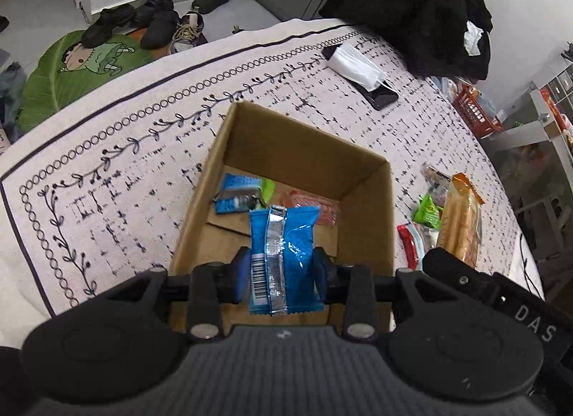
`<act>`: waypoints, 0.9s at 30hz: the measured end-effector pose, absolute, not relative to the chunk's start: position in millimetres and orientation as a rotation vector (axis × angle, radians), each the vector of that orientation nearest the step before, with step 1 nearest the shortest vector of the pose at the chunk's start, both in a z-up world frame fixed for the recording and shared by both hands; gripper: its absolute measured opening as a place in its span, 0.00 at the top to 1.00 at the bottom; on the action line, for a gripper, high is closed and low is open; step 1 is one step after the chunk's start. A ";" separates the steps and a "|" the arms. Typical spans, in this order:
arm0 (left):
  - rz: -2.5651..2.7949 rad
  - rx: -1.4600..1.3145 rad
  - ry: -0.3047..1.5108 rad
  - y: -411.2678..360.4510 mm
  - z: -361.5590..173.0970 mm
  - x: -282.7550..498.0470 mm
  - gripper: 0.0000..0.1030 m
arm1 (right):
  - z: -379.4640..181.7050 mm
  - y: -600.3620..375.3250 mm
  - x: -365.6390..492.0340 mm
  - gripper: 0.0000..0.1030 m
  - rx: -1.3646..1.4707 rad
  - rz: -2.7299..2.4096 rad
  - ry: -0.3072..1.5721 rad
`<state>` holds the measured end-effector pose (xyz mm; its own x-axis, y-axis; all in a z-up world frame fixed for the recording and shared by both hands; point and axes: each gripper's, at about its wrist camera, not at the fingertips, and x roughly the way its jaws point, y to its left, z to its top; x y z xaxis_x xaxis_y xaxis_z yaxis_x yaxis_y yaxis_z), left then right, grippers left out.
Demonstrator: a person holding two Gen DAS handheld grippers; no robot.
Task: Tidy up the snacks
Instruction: 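Carry both snacks into the cardboard box and open both grippers to release them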
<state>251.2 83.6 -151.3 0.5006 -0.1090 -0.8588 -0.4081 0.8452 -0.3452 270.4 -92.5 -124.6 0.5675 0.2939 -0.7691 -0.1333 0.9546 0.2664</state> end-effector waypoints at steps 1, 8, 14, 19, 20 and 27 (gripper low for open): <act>0.198 -0.555 1.044 85.3 -150.4 252.5 0.65 | -125.8 -89.2 271.9 0.67 0.184 0.256 0.939; 0.216 -0.559 1.027 101.6 -143.0 256.3 0.53 | -132.9 -72.5 276.5 0.67 0.177 0.278 0.963; 0.234 -0.535 1.028 106.3 -140.9 253.8 0.41 | -134.2 -68.8 276.1 0.60 0.167 0.283 0.983; 0.233 -0.537 1.022 106.5 -138.7 248.4 0.33 | -130.9 -83.4 270.6 0.53 0.180 0.267 0.974; 0.233 -0.534 1.020 105.5 -137.8 247.5 0.31 | -130.3 -87.3 269.2 0.53 0.182 0.261 0.973; 0.241 -0.513 1.012 92.4 -129.2 241.6 0.16 | -126.2 -120.4 258.4 0.48 0.191 0.209 0.958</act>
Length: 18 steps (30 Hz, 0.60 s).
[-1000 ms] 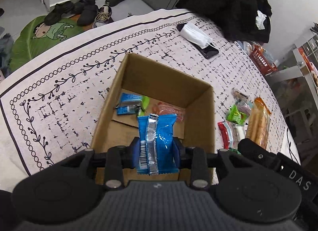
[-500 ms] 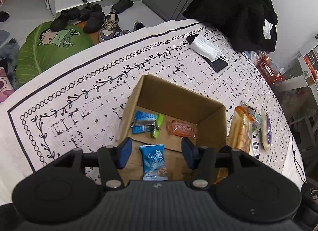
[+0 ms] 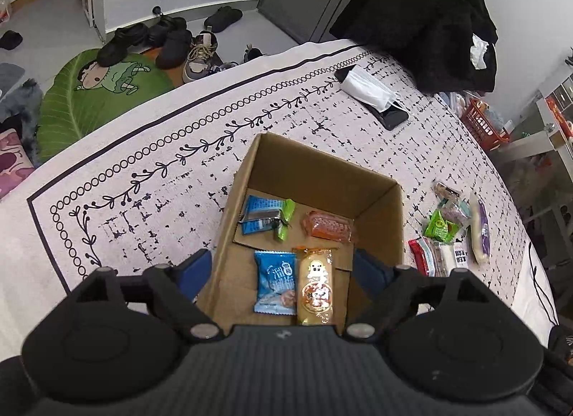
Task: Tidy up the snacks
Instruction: 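Carry both snacks into the cardboard box and open both grippers to release them, then move both open grippers over the remaining snack pile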
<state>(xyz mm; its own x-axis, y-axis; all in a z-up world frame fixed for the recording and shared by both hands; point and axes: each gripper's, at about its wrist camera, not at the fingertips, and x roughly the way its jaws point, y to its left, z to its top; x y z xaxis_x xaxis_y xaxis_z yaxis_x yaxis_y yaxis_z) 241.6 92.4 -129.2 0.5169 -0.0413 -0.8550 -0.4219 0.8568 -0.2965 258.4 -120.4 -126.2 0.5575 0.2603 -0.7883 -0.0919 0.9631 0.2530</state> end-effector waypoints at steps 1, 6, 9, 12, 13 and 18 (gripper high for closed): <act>0.240 -0.507 1.015 89.2 -128.0 241.3 0.16 | -125.9 -125.5 256.9 0.47 0.194 0.204 0.955; 0.214 -0.481 1.011 72.6 -121.4 238.5 0.14 | -123.3 -151.4 251.0 0.42 0.199 0.179 0.942; 0.191 -0.456 1.002 60.9 -116.3 237.1 0.08 | -121.4 -167.4 247.9 0.38 0.211 0.162 0.932; 0.177 -0.436 0.988 48.1 -111.5 235.6 0.05 | -119.4 -182.7 246.0 0.35 0.220 0.149 0.921; 0.170 -0.438 0.988 45.1 -111.0 235.6 0.03 | -118.5 -188.1 245.5 0.34 0.226 0.145 0.918; 0.159 -0.432 0.981 31.3 -106.6 235.8 0.00 | -114.8 -212.3 242.8 0.29 0.258 0.139 0.909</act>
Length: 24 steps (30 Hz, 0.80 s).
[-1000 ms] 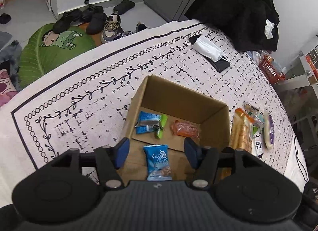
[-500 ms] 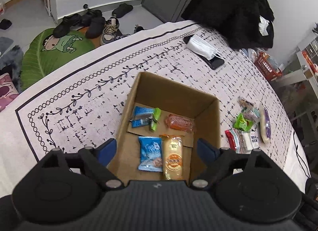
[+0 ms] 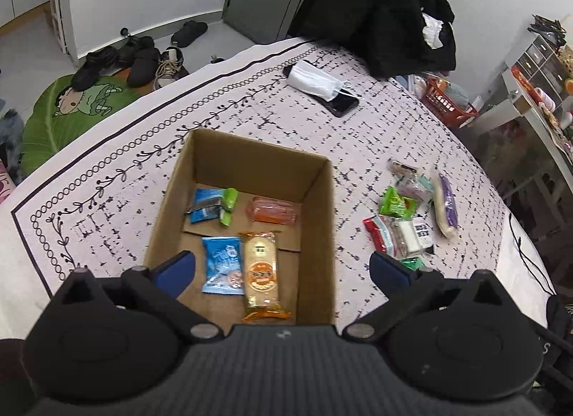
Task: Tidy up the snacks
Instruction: 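Move both open grippers over the remaining snack pile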
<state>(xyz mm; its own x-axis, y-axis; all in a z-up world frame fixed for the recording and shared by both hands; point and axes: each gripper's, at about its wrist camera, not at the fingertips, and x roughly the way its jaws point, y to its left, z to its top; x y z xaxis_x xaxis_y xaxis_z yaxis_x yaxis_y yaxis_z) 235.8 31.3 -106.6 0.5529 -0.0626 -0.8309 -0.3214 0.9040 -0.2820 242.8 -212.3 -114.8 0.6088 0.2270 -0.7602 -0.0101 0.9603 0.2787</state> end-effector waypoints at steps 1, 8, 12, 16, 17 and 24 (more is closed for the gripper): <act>0.157 -0.432 0.980 28.2 -105.9 235.8 0.00 | -114.3 -216.8 242.9 0.29 0.262 0.139 0.907; 0.124 -0.400 0.969 4.7 -99.7 236.3 0.00 | -112.2 -242.1 241.4 0.28 0.283 0.139 0.897; 0.096 -0.407 0.979 -7.4 -100.2 239.4 0.00 | -114.1 -258.5 243.6 0.28 0.335 0.156 0.911; 0.088 -0.415 0.982 -20.8 -99.9 243.0 0.00 | -116.5 -269.4 246.2 0.28 0.359 0.159 0.916; 0.087 -0.420 0.983 -24.0 -99.8 243.9 0.00 | -117.6 -271.4 246.8 0.28 0.365 0.159 0.915; 0.073 -0.422 0.981 -43.2 -102.9 254.0 0.00 | -136.3 -280.1 254.1 0.29 0.416 0.164 0.921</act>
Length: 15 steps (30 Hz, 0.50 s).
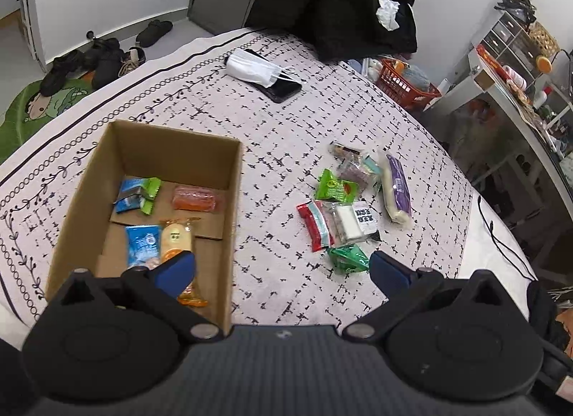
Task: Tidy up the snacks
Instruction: 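Move both open grippers over the remaining snack pile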
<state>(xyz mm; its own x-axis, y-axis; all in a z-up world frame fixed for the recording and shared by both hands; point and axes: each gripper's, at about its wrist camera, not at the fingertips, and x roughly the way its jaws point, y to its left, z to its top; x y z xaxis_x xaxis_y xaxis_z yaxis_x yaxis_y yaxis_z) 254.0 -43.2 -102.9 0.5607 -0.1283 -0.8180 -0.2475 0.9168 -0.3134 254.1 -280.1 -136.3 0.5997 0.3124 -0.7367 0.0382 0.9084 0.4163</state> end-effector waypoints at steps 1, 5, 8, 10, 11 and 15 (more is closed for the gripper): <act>0.070 -0.421 0.982 -45.2 -104.0 255.7 0.00 | -139.9 -281.1 255.7 0.29 0.429 0.169 0.924; 0.077 -0.415 0.979 -52.7 -109.2 263.1 0.01 | -153.2 -280.6 266.5 0.31 0.469 0.185 0.954; 0.079 -0.429 0.978 -55.2 -114.2 269.4 0.02 | -160.0 -277.0 275.9 0.32 0.467 0.191 0.967; 0.073 -0.443 0.974 -55.9 -118.2 274.8 0.03 | -163.2 -274.7 283.3 0.32 0.469 0.199 0.969; 0.071 -0.447 0.971 -56.5 -120.0 277.2 0.04 | -165.1 -273.1 286.7 0.32 0.468 0.201 0.972; 0.066 -0.476 0.985 -59.7 -130.9 290.6 0.15 | -175.2 -268.9 300.2 0.33 0.455 0.196 1.001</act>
<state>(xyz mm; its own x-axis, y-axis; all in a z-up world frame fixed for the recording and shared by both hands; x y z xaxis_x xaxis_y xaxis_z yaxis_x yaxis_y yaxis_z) 290.6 -59.7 -130.9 0.5595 -0.1582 -0.8136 -0.2659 0.8955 -0.3569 300.2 -268.9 -175.2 0.5320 0.3626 -0.7652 0.0476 0.8894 0.4546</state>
